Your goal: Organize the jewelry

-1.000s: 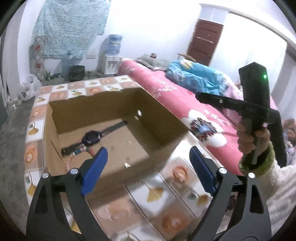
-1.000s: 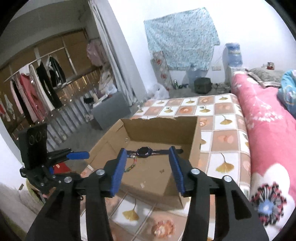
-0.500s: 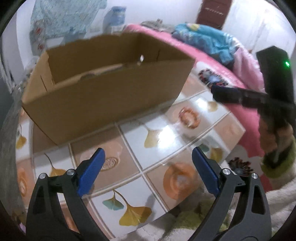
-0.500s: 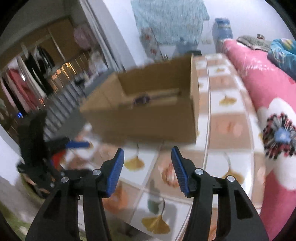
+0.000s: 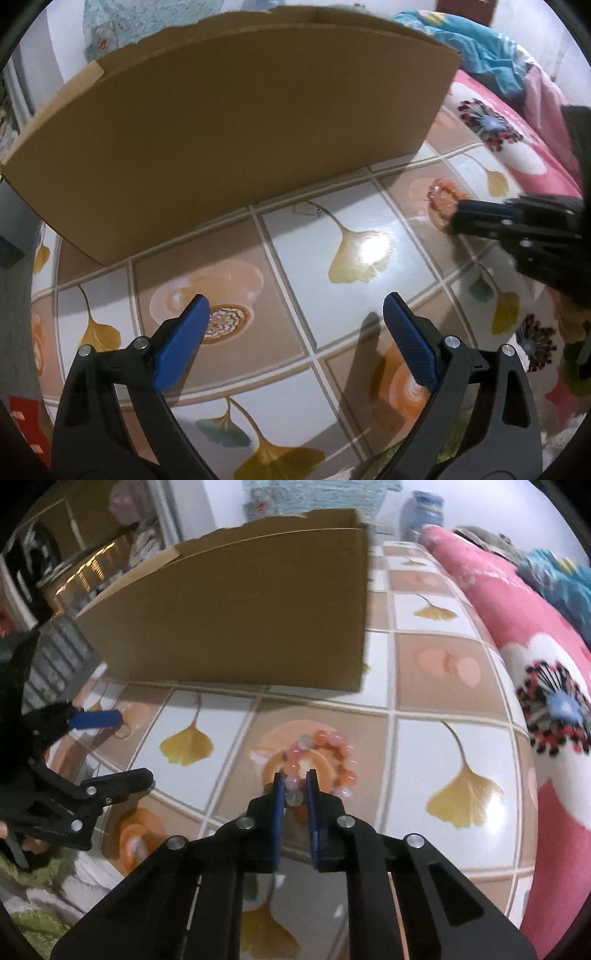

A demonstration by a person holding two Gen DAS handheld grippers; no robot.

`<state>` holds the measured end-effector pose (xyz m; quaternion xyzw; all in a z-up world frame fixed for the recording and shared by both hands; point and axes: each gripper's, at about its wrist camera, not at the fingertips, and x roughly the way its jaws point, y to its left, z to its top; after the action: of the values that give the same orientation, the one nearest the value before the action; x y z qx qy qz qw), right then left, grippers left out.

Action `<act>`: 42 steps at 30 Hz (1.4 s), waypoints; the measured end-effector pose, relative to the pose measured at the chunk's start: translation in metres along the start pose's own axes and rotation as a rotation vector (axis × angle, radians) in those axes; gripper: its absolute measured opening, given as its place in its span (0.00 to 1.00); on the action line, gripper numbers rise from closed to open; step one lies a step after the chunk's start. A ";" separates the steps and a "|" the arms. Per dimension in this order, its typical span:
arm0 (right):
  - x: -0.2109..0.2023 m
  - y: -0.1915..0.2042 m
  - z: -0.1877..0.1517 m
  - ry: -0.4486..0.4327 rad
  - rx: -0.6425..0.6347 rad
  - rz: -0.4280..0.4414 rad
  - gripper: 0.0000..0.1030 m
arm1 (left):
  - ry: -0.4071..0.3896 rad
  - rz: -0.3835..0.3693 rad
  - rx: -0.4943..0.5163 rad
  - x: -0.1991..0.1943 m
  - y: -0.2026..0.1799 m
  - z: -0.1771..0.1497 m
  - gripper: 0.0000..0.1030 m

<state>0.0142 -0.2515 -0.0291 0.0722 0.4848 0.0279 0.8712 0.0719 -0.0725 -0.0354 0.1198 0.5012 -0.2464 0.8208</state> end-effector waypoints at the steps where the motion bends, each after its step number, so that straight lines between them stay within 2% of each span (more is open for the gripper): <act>1: -0.001 -0.004 -0.002 -0.003 0.014 0.002 0.12 | 0.001 0.005 -0.007 0.001 0.002 0.000 0.89; 5: -0.011 -0.012 -0.004 -0.040 0.061 0.032 0.13 | -0.002 0.040 -0.017 0.002 0.003 0.000 0.89; 7: -0.015 -0.011 -0.003 -0.059 0.069 0.044 0.13 | 0.000 0.057 -0.019 0.004 0.001 0.001 0.92; 12: -0.017 0.003 0.002 -0.101 0.062 0.118 0.13 | -0.018 0.072 -0.042 0.001 0.002 -0.004 0.92; 16: -0.003 0.031 0.014 -0.103 -0.002 0.175 0.13 | -0.027 0.079 -0.052 0.000 0.002 -0.007 0.92; 21: 0.021 0.065 0.032 -0.092 -0.115 0.203 0.13 | -0.023 0.076 -0.050 -0.004 0.007 -0.013 0.92; 26: 0.045 0.092 0.049 -0.077 -0.240 0.167 0.13 | -0.039 0.068 -0.035 -0.009 0.012 -0.020 0.92; 31: 0.060 0.101 0.055 -0.055 -0.313 0.123 0.12 | -0.057 0.062 -0.022 -0.015 0.018 -0.028 0.92; 34: 0.059 0.100 0.056 -0.046 -0.324 0.114 0.07 | -0.059 0.062 -0.020 -0.017 0.020 -0.032 0.92; 42: 0.039 0.083 0.034 0.003 -0.285 0.136 0.05 | -0.070 0.062 -0.017 -0.015 0.013 -0.032 0.92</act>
<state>0.0652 -0.1682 -0.0313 -0.0196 0.4714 0.1553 0.8679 0.0489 -0.0430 -0.0376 0.1195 0.4702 -0.2206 0.8461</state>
